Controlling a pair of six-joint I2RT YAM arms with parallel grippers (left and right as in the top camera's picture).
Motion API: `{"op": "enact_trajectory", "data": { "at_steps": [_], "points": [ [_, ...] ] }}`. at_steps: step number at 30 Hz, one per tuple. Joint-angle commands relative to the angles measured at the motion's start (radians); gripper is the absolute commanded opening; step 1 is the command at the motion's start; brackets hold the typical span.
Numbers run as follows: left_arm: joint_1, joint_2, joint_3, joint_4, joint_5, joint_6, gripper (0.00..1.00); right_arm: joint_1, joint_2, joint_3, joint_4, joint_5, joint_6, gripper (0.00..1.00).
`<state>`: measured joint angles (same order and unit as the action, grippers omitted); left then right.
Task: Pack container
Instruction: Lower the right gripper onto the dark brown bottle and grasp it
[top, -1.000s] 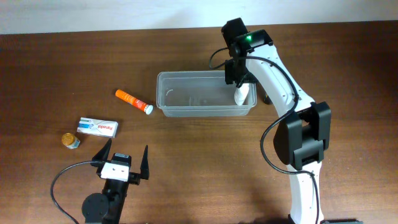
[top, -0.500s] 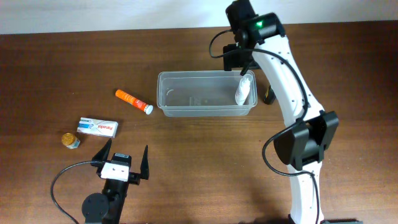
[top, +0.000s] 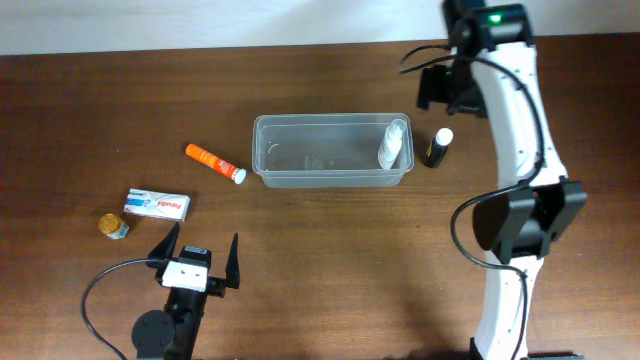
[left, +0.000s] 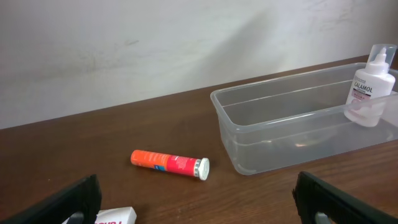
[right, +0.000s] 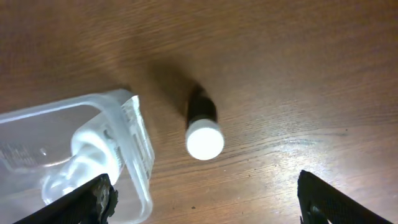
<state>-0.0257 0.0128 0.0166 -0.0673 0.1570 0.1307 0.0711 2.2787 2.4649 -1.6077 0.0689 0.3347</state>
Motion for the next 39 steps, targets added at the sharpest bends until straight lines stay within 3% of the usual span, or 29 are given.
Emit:
{"op": "enact_trajectory", "data": {
  "at_steps": [1,17,22,28,35,39],
  "points": [
    [0.005,-0.007,-0.008,0.000,-0.004,-0.002,0.99,-0.021,0.006,-0.049,0.010,-0.082,0.006,0.87],
    [0.005,-0.007,-0.008,0.000,-0.004,-0.002,0.99,-0.036,0.006,-0.354,0.256,-0.129,0.027,0.85],
    [0.005,-0.007,-0.008,0.000,-0.004,-0.002,0.99,-0.055,0.006,-0.373,0.270,-0.129,0.037,0.78],
    [0.005,-0.007,-0.008,0.000,-0.004,-0.002,0.99,-0.059,0.006,-0.404,0.283,-0.129,0.037,0.66],
    [0.005,-0.007,-0.008,0.000,-0.004,-0.002,0.99,-0.060,0.006,-0.419,0.296,-0.128,0.037,0.38],
    [0.005,-0.007,-0.008,0.000,-0.004,-0.002,0.99,-0.060,0.006,-0.419,0.295,-0.128,0.036,0.27]
  ]
}}
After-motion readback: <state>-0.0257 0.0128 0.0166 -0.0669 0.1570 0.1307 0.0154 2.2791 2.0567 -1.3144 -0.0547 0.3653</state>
